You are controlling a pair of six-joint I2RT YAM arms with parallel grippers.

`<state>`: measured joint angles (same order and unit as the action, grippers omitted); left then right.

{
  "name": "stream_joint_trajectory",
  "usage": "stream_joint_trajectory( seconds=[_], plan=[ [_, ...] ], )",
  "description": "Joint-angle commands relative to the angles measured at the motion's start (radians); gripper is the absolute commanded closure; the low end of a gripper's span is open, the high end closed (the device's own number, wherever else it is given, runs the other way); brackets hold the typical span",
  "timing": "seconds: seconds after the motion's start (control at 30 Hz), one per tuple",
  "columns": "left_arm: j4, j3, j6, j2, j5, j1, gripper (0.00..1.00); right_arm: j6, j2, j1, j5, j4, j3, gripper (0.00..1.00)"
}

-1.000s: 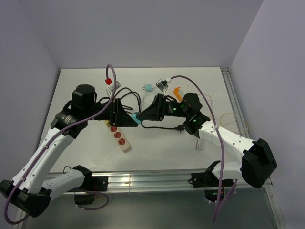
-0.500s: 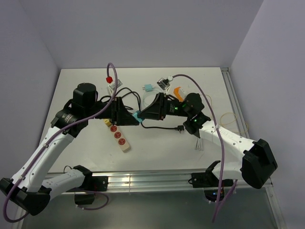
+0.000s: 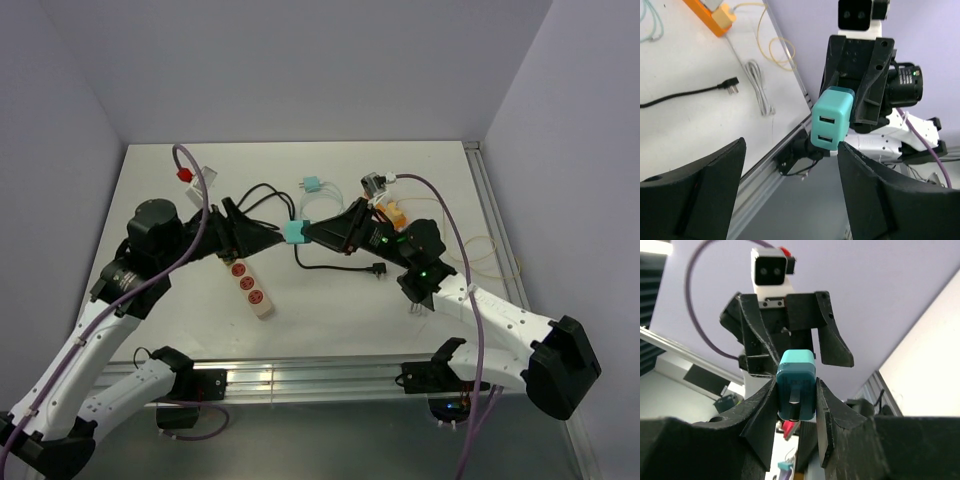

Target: Insert the plug

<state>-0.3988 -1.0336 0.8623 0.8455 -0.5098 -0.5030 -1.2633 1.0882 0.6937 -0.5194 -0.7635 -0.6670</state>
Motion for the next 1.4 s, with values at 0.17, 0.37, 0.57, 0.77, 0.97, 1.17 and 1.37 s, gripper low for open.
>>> stream_joint_trajectory(
  seconds=[0.17, 0.37, 0.57, 0.77, 0.97, 1.17, 1.37],
  plan=[
    [0.112, 0.023, 0.066, -0.034, 0.080, 0.001, 0.23, -0.045, -0.017, 0.013, 0.082, -0.115, 0.003, 1.00],
    [0.226, 0.052, 0.132, -0.037, 0.028, 0.003, 0.33, -0.099, 0.050, 0.038, 0.102, -0.221, 0.004, 1.00],
    [0.256, 0.061, 0.141, -0.055, 0.024, 0.003, 0.39, -0.114, 0.099, 0.052, 0.108, -0.246, -0.003, 1.00],
    [0.284, 0.067, 0.161, -0.043, 0.005, 0.003, 0.52, -0.146, 0.148, 0.064, 0.102, -0.302, -0.013, 1.00],
    [0.272, 0.063, 0.155, -0.029, -0.012, 0.003, 0.50, -0.143, 0.159, 0.075, 0.107, -0.310, -0.026, 1.00],
    [0.265, 0.063, 0.150, -0.034, -0.015, 0.001, 0.47, -0.156, 0.170, 0.075, 0.096, -0.324, -0.032, 1.00],
    [0.288, 0.066, 0.165, -0.026, -0.041, 0.003, 0.50, -0.169, 0.187, 0.076, 0.094, -0.349, -0.037, 1.00]
  ],
)
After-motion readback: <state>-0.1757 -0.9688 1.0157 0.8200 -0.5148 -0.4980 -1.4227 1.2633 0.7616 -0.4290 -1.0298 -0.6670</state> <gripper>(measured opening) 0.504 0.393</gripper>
